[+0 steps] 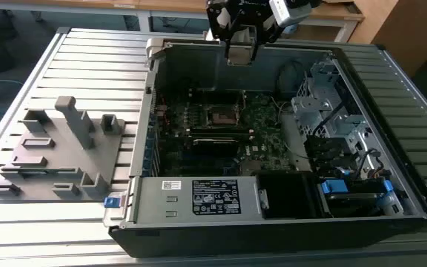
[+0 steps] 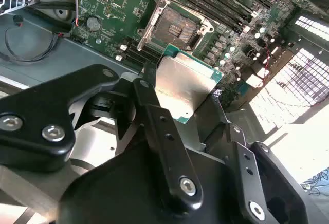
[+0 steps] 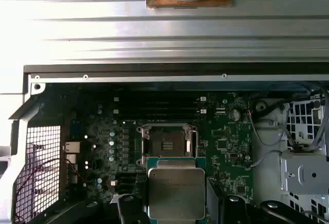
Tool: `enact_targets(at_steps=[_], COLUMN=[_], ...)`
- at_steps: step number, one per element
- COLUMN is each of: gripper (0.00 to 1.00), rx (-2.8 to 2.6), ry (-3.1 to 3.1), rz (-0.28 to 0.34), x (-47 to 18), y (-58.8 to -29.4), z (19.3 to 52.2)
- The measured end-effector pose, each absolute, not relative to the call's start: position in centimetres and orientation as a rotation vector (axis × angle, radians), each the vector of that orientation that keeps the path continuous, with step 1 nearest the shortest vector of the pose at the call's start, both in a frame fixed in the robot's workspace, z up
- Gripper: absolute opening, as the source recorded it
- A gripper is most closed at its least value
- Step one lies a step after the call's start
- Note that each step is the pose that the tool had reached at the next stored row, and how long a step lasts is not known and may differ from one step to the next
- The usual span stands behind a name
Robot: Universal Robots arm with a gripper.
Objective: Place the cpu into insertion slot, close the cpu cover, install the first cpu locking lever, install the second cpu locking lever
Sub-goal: 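Place the cpu into insertion slot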
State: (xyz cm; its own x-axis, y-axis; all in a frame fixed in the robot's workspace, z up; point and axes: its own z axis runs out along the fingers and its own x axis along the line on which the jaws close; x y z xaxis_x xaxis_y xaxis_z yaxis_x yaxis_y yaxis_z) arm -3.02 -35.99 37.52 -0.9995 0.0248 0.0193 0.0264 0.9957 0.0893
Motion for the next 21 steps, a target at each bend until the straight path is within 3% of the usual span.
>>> enact_targets(at_steps=[21], gripper=[0.54], rx=[-0.04], ry=[-3.12], rz=[-0.14], x=[-3.02], y=[-35.99], z=[36.63])
